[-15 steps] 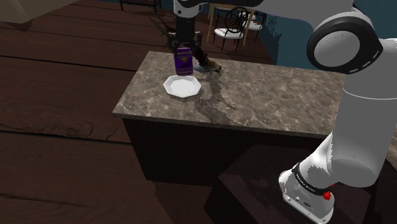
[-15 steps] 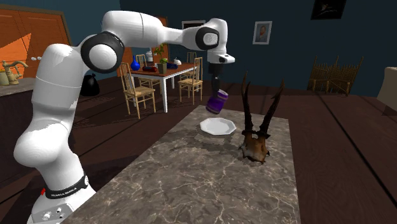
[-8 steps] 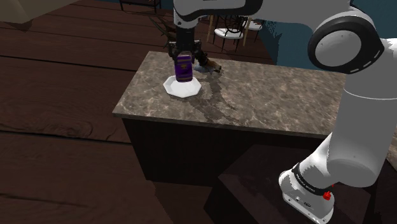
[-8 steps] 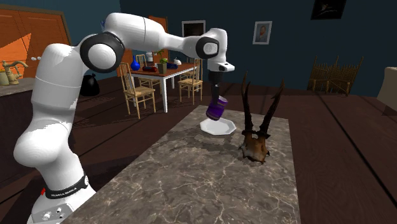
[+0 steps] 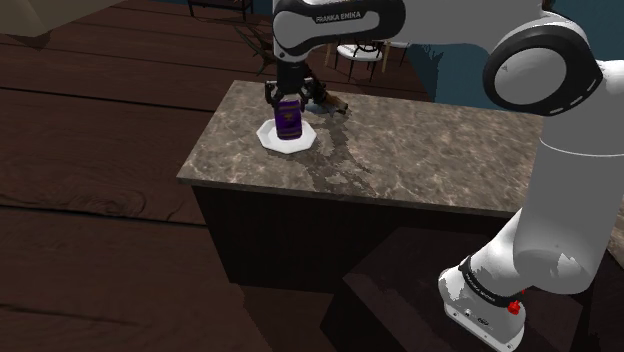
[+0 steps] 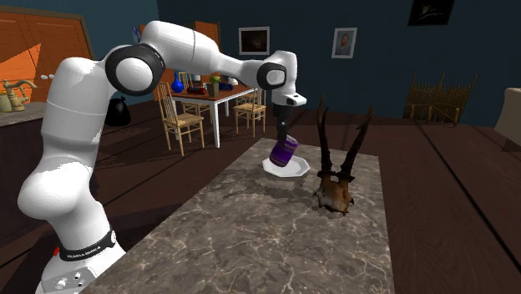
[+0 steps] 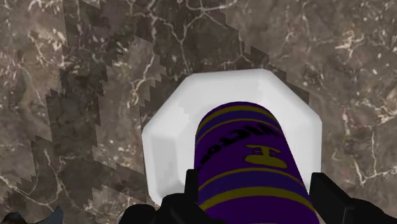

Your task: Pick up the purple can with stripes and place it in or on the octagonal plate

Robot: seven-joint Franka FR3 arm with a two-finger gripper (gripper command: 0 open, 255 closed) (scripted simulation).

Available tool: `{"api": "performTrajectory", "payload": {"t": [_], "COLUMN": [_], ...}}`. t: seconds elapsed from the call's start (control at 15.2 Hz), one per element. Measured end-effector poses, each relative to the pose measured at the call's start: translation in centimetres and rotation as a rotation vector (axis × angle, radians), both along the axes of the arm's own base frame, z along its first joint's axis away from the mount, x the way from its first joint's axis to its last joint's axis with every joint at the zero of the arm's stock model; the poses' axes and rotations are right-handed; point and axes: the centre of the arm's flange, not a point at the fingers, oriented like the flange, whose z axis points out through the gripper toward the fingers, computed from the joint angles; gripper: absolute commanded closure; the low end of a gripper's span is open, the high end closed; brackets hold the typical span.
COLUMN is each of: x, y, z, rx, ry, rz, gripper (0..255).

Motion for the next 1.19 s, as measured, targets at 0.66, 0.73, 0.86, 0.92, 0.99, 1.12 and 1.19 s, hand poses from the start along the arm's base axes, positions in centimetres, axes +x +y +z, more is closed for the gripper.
{"api": "performTrajectory", "payload": {"t": [0.66,0.73,0.86,0.92,0.99,1.12,1.19], "x": [0.0,0.0,0.0,0.0,0.0,0.2,0.2], "y": [0.0,0.0,-0.1,-0.1,0.0,0.2,0.2], "z": [-0.7,-0.9,-1.0,-1.1,-1.0,0.6,1.6], "rx": [0.001,0.001,0.000,0.000,0.000,0.001,0.000], "ry": [-0.007,-0.004,-0.002,-0.002,-0.002,-0.002,-0.002], "rz": [0.000,0.000,0.000,0.000,0.000,0.000,0.000], "gripper": [0,0,0,0,0,0,0]}}
